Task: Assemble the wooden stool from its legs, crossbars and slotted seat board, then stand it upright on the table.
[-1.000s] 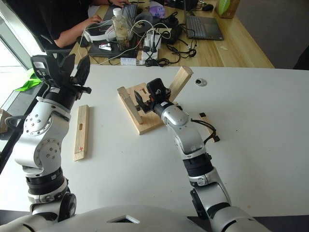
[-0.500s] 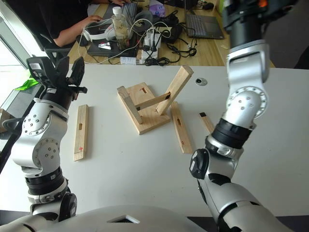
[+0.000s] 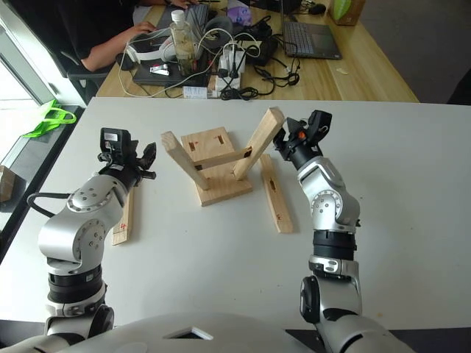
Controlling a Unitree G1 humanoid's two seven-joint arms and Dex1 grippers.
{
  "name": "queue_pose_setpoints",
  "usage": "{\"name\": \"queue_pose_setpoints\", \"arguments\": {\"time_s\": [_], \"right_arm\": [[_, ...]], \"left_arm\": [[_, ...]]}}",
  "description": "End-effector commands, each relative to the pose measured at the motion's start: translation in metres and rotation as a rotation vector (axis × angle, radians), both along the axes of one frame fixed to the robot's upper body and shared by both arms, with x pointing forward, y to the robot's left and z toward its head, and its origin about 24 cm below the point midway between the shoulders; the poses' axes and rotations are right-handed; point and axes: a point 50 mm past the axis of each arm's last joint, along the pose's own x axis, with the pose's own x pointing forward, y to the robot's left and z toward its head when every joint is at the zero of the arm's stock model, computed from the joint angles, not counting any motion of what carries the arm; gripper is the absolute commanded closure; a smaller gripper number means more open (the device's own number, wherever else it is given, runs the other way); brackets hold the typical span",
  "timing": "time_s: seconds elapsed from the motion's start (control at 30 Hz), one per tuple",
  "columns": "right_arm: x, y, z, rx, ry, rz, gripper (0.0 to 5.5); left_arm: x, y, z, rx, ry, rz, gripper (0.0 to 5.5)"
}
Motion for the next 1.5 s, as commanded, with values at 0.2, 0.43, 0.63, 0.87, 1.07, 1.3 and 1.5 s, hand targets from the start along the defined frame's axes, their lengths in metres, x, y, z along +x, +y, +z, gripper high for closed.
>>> {"name": "queue_pose_setpoints", "arguments": {"time_s": [0.2,0.43,0.63,0.87,1.07,1.3,1.5], "right_arm": [[-0.047,-0.026,-0.027,-0.058,0.18,-0.438,1.58],[-0.052,-0.015,-0.021,-0.071,0.208,-0.55,1.58],[-0.066,0.057,0.001,-0.012,0.133,-0.063,1.58],[-0.064,0.05,-0.004,-0.106,0.124,-0.067,1.58],[-0.033,-0.004,0.091,0.09,-0.278,-0.316,1.58],[-0.046,0.021,0.157,0.287,-0.484,0.025,1.58],[-0.061,0.059,0.042,-0.159,-0.001,0.325,1.58]], "left_arm": [[-0.013,0.036,0.004,0.091,-0.044,0.21,3.44],[-0.009,0.046,0.012,0.058,-0.132,0.334,3.44],[-0.017,-0.07,0.013,-0.155,0.006,-0.233,3.44],[-0.017,-0.019,-0.014,0.052,0.15,-0.077,3.44],[0.001,0.039,0.079,0.112,-0.378,0.201,3.44],[-0.028,-0.003,0.17,-0.274,-0.794,-0.291,3.44],[-0.038,-0.02,0.024,0.07,0.1,-0.488,3.44]]}}
